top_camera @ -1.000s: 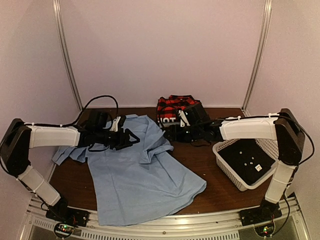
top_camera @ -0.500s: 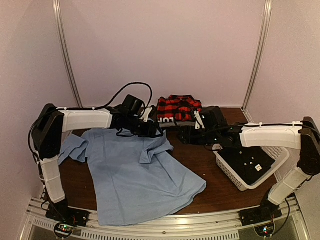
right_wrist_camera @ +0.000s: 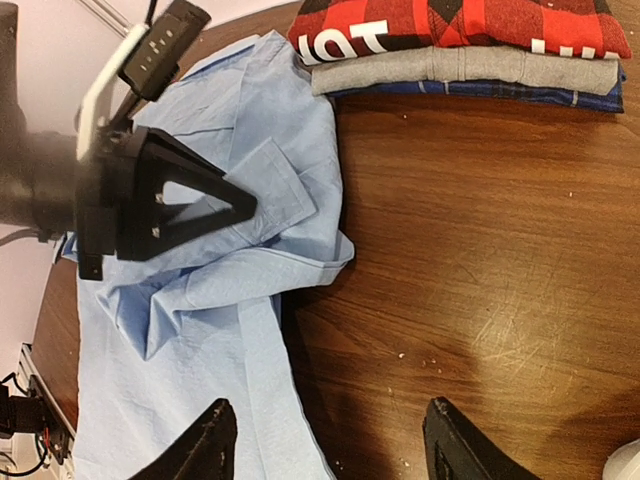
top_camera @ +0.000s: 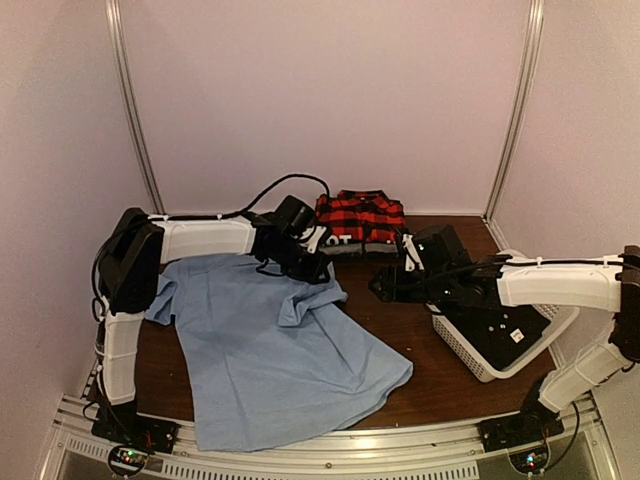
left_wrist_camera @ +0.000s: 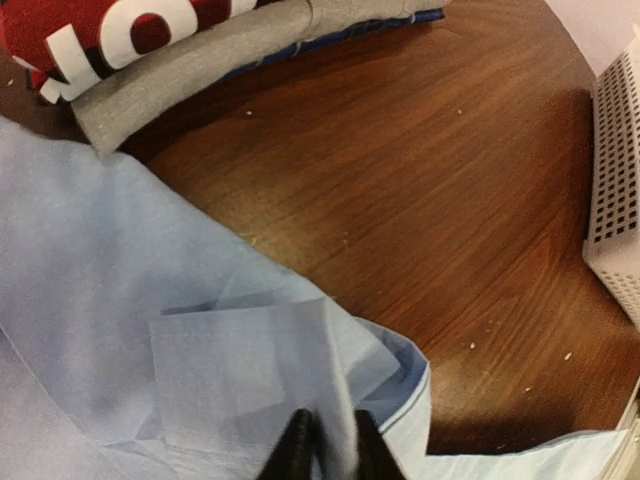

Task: Fold and stack the long sleeve shirts
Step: Pick up the sleeve from the center of the board, then pick up the corner of the shirt from the center of the board, then fold the flattened shirt at the center of the board, then adjust the 1/3-folded tank top at the center of the board, then pass from the left arm to the right

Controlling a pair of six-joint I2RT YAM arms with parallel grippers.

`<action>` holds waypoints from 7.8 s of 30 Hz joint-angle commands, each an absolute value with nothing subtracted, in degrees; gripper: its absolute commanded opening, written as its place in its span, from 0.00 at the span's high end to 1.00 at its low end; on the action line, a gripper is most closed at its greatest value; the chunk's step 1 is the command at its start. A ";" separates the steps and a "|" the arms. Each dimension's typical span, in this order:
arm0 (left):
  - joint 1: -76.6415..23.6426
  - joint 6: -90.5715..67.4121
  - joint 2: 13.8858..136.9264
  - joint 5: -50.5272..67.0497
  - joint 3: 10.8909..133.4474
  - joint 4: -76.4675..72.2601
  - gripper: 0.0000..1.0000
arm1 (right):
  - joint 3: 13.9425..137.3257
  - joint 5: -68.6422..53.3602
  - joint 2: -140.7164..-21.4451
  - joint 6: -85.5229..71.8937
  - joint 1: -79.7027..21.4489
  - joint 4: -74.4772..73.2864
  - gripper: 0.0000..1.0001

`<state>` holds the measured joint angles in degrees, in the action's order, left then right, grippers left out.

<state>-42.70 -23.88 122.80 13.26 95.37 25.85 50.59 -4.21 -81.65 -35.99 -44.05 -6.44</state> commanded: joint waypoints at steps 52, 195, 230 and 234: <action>-39.90 -21.86 104.03 3.55 115.22 3.99 1.00 | 33.24 -1.23 -71.66 -47.55 -60.16 -12.62 0.97; -26.98 -29.32 122.94 12.74 86.65 17.12 1.00 | 43.74 19.61 -74.24 -50.88 -91.29 -20.64 0.61; -8.53 -34.30 80.80 -5.68 70.18 23.36 1.00 | 46.02 -3.01 -95.71 -44.30 -79.43 -3.60 0.69; -8.53 -35.55 74.18 -4.68 66.29 21.30 1.00 | 45.44 -2.58 -94.74 -44.64 -79.54 -4.06 0.69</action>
